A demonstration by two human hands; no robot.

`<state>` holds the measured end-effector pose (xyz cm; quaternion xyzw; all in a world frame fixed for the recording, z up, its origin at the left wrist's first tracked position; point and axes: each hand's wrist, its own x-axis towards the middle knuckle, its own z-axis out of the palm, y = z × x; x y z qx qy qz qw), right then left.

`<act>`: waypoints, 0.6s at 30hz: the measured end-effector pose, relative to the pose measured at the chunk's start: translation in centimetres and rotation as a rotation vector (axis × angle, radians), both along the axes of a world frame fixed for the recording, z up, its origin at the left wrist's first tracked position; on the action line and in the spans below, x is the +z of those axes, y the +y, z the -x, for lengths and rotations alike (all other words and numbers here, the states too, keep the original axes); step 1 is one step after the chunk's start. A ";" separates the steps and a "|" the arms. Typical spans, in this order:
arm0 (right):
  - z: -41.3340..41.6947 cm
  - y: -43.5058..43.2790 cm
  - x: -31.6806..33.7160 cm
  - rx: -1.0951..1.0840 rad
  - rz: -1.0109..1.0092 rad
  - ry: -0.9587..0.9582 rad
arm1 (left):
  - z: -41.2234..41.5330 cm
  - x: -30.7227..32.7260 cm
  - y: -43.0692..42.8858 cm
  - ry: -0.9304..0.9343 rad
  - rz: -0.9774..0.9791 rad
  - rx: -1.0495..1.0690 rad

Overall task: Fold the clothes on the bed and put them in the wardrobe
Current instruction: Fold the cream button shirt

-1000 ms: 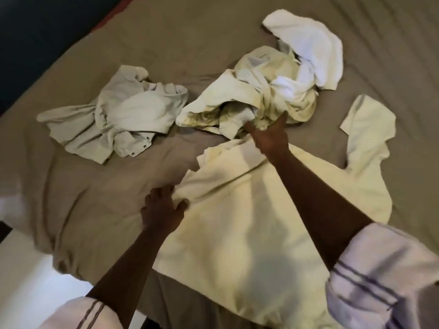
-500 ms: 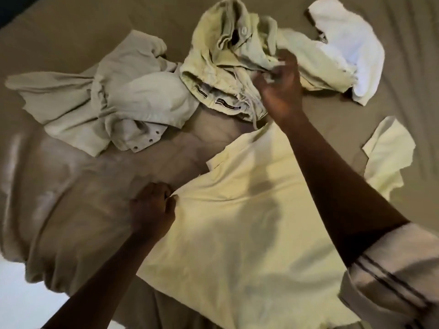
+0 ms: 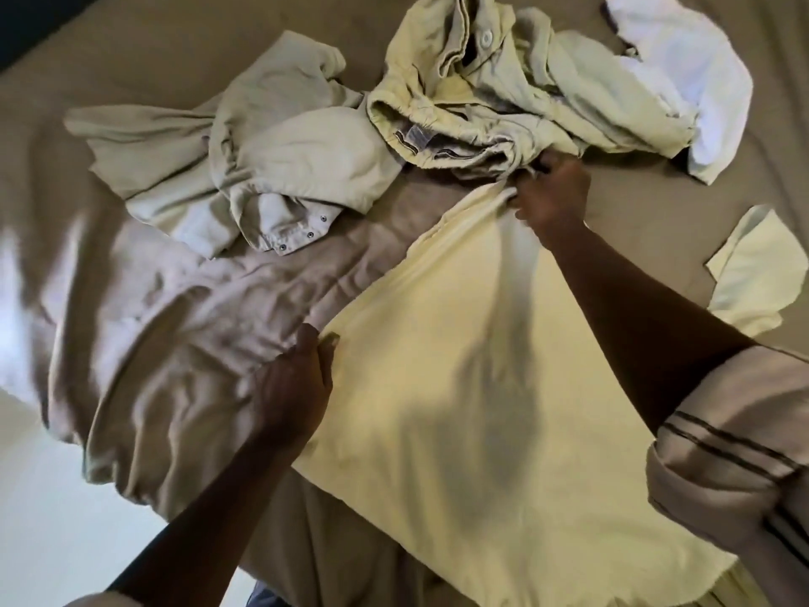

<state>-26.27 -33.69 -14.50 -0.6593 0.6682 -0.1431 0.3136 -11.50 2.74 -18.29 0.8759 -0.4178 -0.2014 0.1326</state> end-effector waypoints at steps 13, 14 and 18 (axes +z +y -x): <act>-0.8 4.2 -5.7 -0.160 0.013 -0.268 | -1.3 -0.8 5.6 -0.014 -0.058 0.154; -0.9 8.4 -3.7 -0.135 0.029 -0.278 | -1.4 -0.7 6.1 -0.023 -0.071 0.166; 1.6 22.9 -1.6 0.003 0.174 -0.319 | -1.2 0.6 7.6 -0.104 -0.149 0.129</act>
